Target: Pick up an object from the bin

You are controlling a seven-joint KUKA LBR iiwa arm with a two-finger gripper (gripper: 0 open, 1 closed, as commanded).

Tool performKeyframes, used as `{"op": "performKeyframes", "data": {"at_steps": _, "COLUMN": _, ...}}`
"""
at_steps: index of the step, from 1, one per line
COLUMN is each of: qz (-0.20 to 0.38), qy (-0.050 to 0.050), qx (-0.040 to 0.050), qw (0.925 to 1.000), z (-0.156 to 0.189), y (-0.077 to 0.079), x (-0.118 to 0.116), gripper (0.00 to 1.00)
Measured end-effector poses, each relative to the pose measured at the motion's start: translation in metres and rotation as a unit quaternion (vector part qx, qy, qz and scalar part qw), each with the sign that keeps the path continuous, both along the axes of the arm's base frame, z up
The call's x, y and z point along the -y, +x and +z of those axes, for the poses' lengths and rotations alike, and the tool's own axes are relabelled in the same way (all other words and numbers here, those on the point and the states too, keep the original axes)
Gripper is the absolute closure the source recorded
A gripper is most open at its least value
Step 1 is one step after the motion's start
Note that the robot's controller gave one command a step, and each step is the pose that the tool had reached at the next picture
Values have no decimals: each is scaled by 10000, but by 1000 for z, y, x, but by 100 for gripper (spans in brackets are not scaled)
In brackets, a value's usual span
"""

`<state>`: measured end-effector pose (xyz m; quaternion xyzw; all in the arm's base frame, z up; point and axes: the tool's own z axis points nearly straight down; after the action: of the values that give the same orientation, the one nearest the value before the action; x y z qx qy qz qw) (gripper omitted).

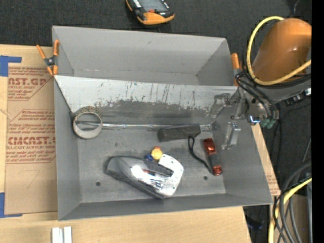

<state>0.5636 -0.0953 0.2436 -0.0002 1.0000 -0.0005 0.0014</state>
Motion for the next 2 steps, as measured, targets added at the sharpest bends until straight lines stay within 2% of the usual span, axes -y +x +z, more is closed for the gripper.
{"op": "performKeyframes", "data": {"at_steps": 1, "qz": 0, "qy": 0, "qx": 0, "qw": 10000, "z": 0, "y": 0, "x": 0, "gripper": 0}}
{"op": "performKeyframes", "data": {"at_steps": 2, "qz": 1117, "qy": -4, "qx": 6, "qw": 9937, "z": -31, "y": -12, "x": 32, "gripper": 0}}
